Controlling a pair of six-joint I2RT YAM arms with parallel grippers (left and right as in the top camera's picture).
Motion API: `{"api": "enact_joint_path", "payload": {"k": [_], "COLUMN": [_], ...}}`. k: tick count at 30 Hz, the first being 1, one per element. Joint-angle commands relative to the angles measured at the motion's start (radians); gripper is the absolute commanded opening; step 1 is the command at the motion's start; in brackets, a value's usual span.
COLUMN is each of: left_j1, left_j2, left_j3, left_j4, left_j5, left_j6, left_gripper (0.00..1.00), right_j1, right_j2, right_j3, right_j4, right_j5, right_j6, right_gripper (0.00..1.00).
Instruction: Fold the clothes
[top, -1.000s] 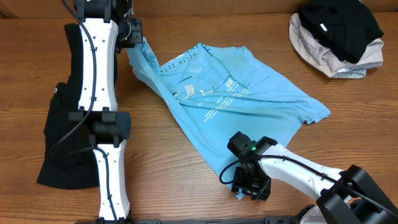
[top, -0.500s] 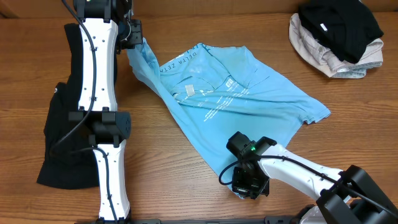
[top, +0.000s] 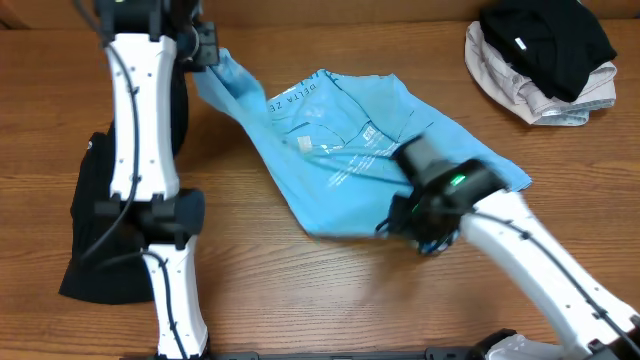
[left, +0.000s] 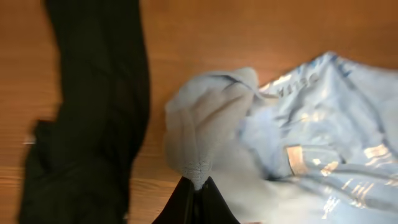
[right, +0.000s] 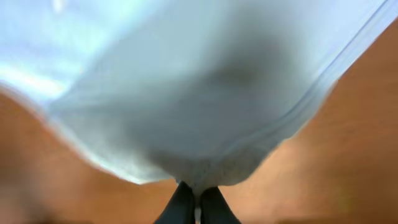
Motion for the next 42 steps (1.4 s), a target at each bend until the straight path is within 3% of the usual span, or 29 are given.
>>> {"api": "enact_joint_path", "payload": {"k": [1,11,16,25,34,42], "left_j1": [0.008,0.008,0.007,0.008,0.008,0.008], "left_j2": [-0.164,-0.386,-0.489,-0.676,-0.861,-0.869], "left_j3": [0.011,0.011,0.011,0.011,0.011,0.010], "left_j4": [-0.002,-0.002,-0.002,-0.002,0.020,0.058], "left_j5": [-0.087,-0.121,-0.121,-0.160,-0.422,-0.607], "left_j6": [0.019,0.007,0.008,0.011,-0.031,-0.080], "left_gripper": [0.04,0.04,0.04,0.04,0.04,0.04], "right_j1": [-0.117,-0.319,-0.333,-0.333,-0.333,-0.333], "right_j2": [-0.025,-0.025,-0.025,-0.029,-0.144,-0.170], "right_j3": [0.164,0.525,0.697,1.161,1.415,1.472], "right_j4": [-0.023,-0.132,-0.196,-0.435,-0.435,-0.422], "right_j5": [0.062,0.060,0.059,0.090,0.090,0.208], "right_j6": [-0.154,-0.306,-0.335,-0.361,-0.360,-0.360], "right_gripper": [0.04,0.04,0.04,0.04,0.04,0.04]}}
